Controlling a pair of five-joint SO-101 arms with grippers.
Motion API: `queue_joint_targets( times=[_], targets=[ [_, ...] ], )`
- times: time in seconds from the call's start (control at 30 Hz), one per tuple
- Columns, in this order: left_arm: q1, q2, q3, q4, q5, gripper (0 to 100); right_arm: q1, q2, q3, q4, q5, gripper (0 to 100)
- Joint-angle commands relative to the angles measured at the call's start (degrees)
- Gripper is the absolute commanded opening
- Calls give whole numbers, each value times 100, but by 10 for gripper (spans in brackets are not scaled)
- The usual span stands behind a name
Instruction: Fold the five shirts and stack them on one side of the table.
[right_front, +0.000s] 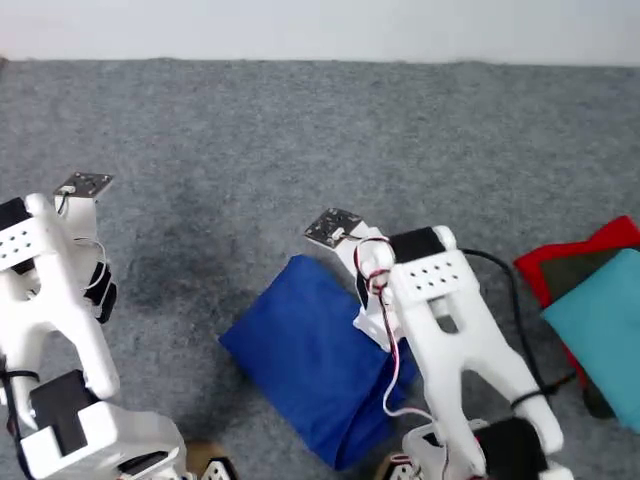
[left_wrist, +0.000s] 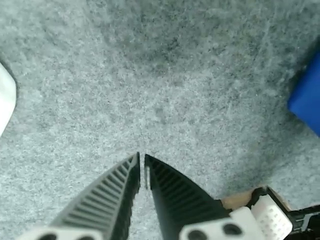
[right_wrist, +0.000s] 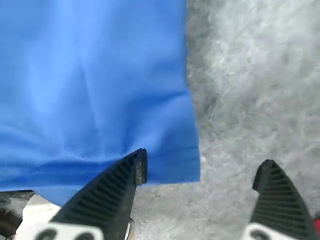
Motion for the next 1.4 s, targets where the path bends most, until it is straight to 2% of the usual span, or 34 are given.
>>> queue_joint_targets(
  times=[0.0,0.3,0.63,0.83,0.97,1.1,1.27,1.3,1.37],
  targets=[
    [-9,-88,-13,141,-44,15,-224,251,-633,189,-62,359],
    [0,-88,-13,141,-35,15,-910,1086,-1336,585,-62,381],
    [-9,-88,-13,141,-26,15,-716,2545,-1336,-119,-26,380],
    [0,-88,-13,141,-26,15,-734,3345,-1327,-92,18,379],
    [0,-79,-13,141,-26,15,-796,3688,-1336,215,633,374],
    [0,-79,-13,141,-26,15,-884,3705,-1371,233,1055,264],
    [0,-70,-13,141,-26,15,-831,3749,-1591,215,1354,27],
    [0,-62,-13,141,-26,15,-822,3758,-1644,224,1327,0],
    [0,-62,-13,141,-26,15,-822,3758,-1670,268,1319,28]
  ],
)
